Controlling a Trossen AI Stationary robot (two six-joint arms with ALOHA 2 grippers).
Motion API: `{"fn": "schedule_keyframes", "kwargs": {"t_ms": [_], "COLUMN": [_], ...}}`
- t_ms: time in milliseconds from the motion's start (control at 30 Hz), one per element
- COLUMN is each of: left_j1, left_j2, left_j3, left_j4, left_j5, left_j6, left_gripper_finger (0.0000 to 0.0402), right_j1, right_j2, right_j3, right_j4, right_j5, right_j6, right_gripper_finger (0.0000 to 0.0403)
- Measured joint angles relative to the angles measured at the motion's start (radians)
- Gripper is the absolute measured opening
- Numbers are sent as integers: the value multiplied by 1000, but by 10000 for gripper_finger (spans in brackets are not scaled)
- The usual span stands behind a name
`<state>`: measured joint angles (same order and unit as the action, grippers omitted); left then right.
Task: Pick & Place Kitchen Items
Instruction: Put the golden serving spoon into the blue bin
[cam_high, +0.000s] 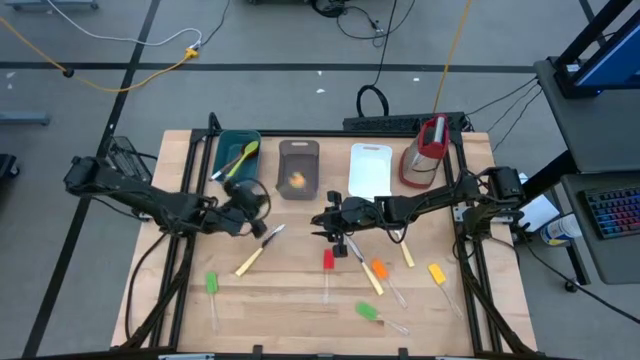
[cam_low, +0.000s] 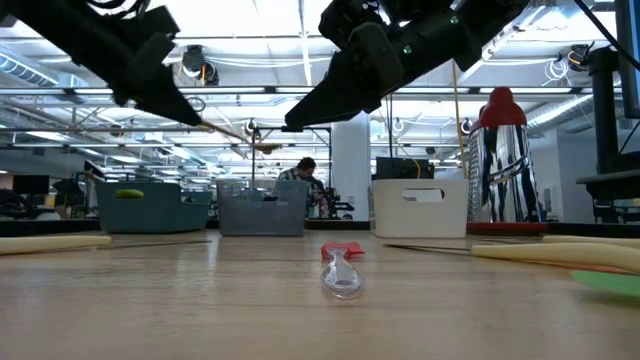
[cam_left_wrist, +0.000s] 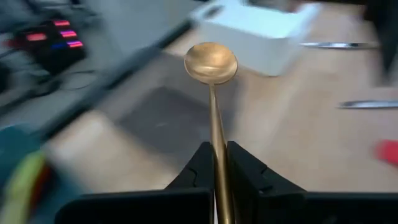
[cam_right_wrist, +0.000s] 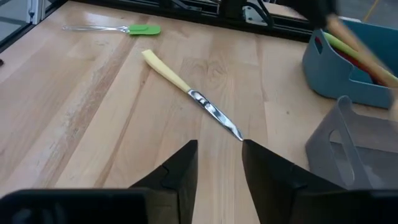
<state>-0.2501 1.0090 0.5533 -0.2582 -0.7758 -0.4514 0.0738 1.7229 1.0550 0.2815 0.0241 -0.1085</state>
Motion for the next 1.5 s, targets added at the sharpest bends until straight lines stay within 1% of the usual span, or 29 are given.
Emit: {"fn": "schedule_keyframes", "kwargs": {"t_ms": [133,233,333,467,600,767,967,1100,1233,1333,1433,1500], "left_j1": [34,79,136,211,277,350,440,487,525,549,573,589], "left_j2": [-79,-114,-127,-123,-119,-119,-119,-103,-58,-8,47,79], "left_j3": [0,0,0,0,0,0,0,0,0,0,0,0], "left_j4": [-143,-234,-335,-461,-527,-530,-530,-512,-450,-391,-344,-315], "left_j5": [-91,-119,-124,-123,-94,-25,88,124,139,178,182,180], "left_j6": [-111,-173,-237,-306,-362,-367,-364,-339,-326,-282,-252,-234], "left_gripper_finger": [10,11,16,10,10,24,11,19,31,24,18,22], "right_j1": [0,-1,-1,-1,-2,-2,-2,-2,-2,-2,-2,-2], "right_j2": [0,0,0,0,0,0,0,0,0,0,0,0], "right_j3": [0,0,0,0,0,0,0,0,0,0,0,0], "right_j4": [6,5,6,6,6,6,6,6,6,6,6,6], "right_j5": [0,1,1,1,1,1,1,1,1,1,1,1], "right_j6": [-3,-5,-5,-8,-8,-8,-8,-8,-8,-8,-8,-8], "right_gripper_finger": [118,118,116,118,118,116,115,114,114,114,114,113]}}
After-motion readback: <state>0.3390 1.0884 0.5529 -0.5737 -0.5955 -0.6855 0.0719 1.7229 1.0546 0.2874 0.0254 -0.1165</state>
